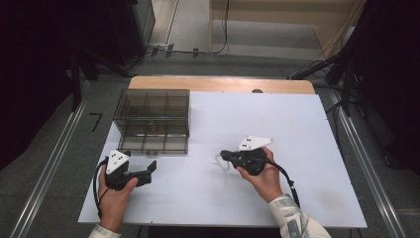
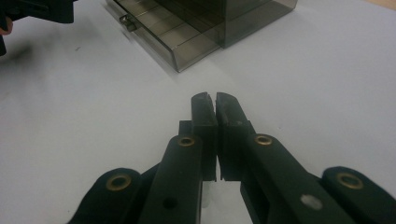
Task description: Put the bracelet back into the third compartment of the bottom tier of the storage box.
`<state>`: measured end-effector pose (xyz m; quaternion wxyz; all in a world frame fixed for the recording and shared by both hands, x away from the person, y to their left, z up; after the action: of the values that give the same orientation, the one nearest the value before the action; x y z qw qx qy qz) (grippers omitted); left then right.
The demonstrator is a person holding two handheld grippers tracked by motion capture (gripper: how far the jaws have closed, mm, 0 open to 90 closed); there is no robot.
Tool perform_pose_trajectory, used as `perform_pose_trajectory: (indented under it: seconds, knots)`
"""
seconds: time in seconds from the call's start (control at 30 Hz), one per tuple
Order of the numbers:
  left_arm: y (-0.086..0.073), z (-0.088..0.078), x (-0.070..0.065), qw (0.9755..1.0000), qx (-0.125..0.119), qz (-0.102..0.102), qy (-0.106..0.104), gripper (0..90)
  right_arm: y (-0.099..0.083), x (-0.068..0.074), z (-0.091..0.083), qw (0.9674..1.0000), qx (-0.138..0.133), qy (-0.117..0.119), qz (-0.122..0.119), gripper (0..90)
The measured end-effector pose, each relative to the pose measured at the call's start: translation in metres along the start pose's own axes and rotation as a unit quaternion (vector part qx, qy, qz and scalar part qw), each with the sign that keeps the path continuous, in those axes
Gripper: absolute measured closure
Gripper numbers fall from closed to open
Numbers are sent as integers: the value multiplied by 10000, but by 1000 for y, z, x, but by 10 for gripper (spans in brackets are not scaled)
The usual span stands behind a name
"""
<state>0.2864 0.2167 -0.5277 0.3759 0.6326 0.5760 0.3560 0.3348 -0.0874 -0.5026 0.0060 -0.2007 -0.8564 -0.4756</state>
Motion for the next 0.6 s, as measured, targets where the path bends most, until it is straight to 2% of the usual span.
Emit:
perform_pose_trajectory:
  seconds: [0.47, 0.6]
  knots:
    - [0, 0, 1, 10000, -6, -14, -5, 11, 13, 1, 17, 10000, -15, 46, 9, 853]
    - [0, 0, 1, 10000, -6, -10, -5, 11, 24, 2, 23, 9999, -24, 75, -66, 853]
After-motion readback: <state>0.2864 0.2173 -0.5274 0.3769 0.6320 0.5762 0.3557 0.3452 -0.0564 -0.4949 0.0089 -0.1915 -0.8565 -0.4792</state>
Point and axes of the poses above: each handheld gripper's, and its own axes: z roughly forward along the jaws, y roughly out of its top, x roughly to its left, the point moved 7 cm from there along z, roughly forward along the jaws, and after that the axes turned 14 degrees about y, right-handed, at the moved point
